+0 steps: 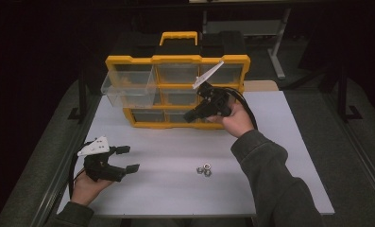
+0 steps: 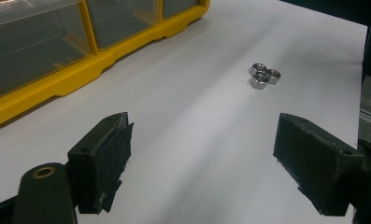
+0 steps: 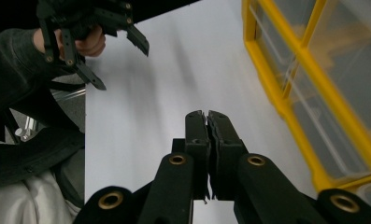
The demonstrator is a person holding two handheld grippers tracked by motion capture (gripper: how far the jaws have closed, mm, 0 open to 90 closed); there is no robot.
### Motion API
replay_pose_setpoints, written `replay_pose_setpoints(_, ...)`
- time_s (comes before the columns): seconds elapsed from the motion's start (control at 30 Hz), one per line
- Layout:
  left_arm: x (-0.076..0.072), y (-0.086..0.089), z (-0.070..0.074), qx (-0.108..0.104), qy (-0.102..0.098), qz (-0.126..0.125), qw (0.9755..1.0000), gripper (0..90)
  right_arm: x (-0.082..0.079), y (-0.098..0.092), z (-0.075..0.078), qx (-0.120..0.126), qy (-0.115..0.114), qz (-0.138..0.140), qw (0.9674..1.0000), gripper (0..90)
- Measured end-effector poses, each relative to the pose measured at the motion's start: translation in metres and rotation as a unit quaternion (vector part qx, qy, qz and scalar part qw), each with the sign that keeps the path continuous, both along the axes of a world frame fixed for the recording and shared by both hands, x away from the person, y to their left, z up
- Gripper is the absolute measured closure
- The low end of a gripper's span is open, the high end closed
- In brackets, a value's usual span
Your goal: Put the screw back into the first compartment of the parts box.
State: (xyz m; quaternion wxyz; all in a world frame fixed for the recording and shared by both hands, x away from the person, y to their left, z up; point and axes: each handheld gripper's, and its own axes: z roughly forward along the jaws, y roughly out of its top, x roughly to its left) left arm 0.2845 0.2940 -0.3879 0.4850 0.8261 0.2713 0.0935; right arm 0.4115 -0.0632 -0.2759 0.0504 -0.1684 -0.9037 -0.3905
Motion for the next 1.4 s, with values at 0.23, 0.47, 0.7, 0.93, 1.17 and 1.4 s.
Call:
replay_pose_setpoints(0.23, 0.001, 0.0, 0.0, 0.003, -0.003, 0.001, 1.0, 17.9, 0.005, 0.004, 0.034, 0.01, -0.025, 0.008, 0.9996, 85.9)
replay_pose_setpoints(0.47, 0.001, 0.0, 0.0, 0.003, -0.003, 0.0, 1.0, 17.4, 0.009, 0.01, 0.061, 0.012, -0.037, 0.014, 0.9991, 85.8)
replay_pose_setpoints(0.7, 0.001, 0.0, 0.001, 0.001, -0.002, -0.001, 1.0, 17.4, 0.014, 0.014, 0.082, 0.015, -0.044, 0.013, 0.9989, 85.8)
replay_pose_setpoints(0.93, 0.0, -0.001, 0.001, 0.001, -0.001, 0.001, 1.0, 17.3, 0.017, 0.02, 0.101, 0.021, -0.049, 0.011, 0.9985, 85.8)
replay_pose_setpoints(1.17, 0.0, 0.0, 0.0, 0.006, 0.005, 0.002, 1.0, 17.3, 0.022, 0.034, 0.123, 0.022, -0.061, 0.014, 0.9978, 85.8)
replay_pose_setpoints(1.4, 0.001, 0.0, 0.0, 0.003, 0.001, 0.0, 1.0, 17.3, 0.025, 0.054, 0.14, 0.019, -0.066, 0.02, 0.9974, 85.8)
